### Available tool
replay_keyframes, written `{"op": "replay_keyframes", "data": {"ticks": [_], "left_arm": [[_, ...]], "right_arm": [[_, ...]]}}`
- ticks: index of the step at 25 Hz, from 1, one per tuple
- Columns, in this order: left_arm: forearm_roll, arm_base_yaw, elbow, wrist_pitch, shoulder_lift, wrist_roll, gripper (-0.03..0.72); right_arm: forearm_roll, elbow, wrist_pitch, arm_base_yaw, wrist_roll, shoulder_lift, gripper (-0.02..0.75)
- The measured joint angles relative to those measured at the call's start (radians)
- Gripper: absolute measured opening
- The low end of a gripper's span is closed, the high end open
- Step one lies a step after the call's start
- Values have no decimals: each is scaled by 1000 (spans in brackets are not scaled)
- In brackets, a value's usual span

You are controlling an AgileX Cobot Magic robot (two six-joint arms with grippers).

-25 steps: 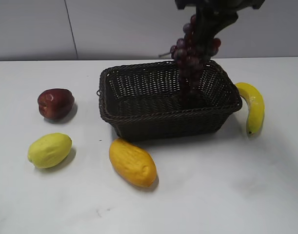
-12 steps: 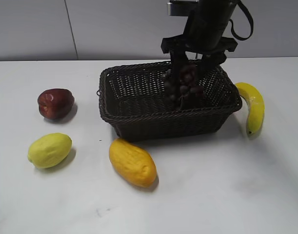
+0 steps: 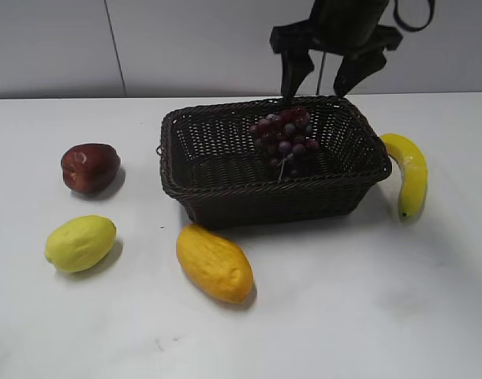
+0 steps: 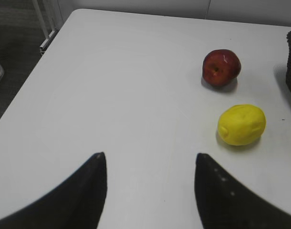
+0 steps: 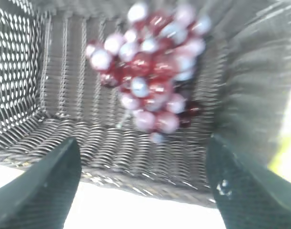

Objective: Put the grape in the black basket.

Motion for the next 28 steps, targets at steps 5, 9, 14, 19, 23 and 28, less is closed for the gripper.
{"op": "replay_keyframes", "data": {"ticks": [5, 9, 14, 19, 23, 28], "left_arm": [[0, 0, 0, 0, 0, 0, 552], [0, 0, 0, 0, 0, 0, 552], [0, 0, 0, 0, 0, 0, 552], [0, 0, 0, 0, 0, 0, 552], [0, 0, 0, 0, 0, 0, 552], [0, 0, 0, 0, 0, 0, 552]], "right_arm": [[-41, 201, -2, -129, -1, -85, 595], [-98, 431, -11, -197, -8, -228, 595], [-115, 752, -101, -215, -31, -489, 595], [-73, 1038, -201, -215, -53, -752, 594], [-48, 1221, -231, -215, -55, -955, 594], [-35, 1342, -264, -215, -66, -1208, 594]]}}
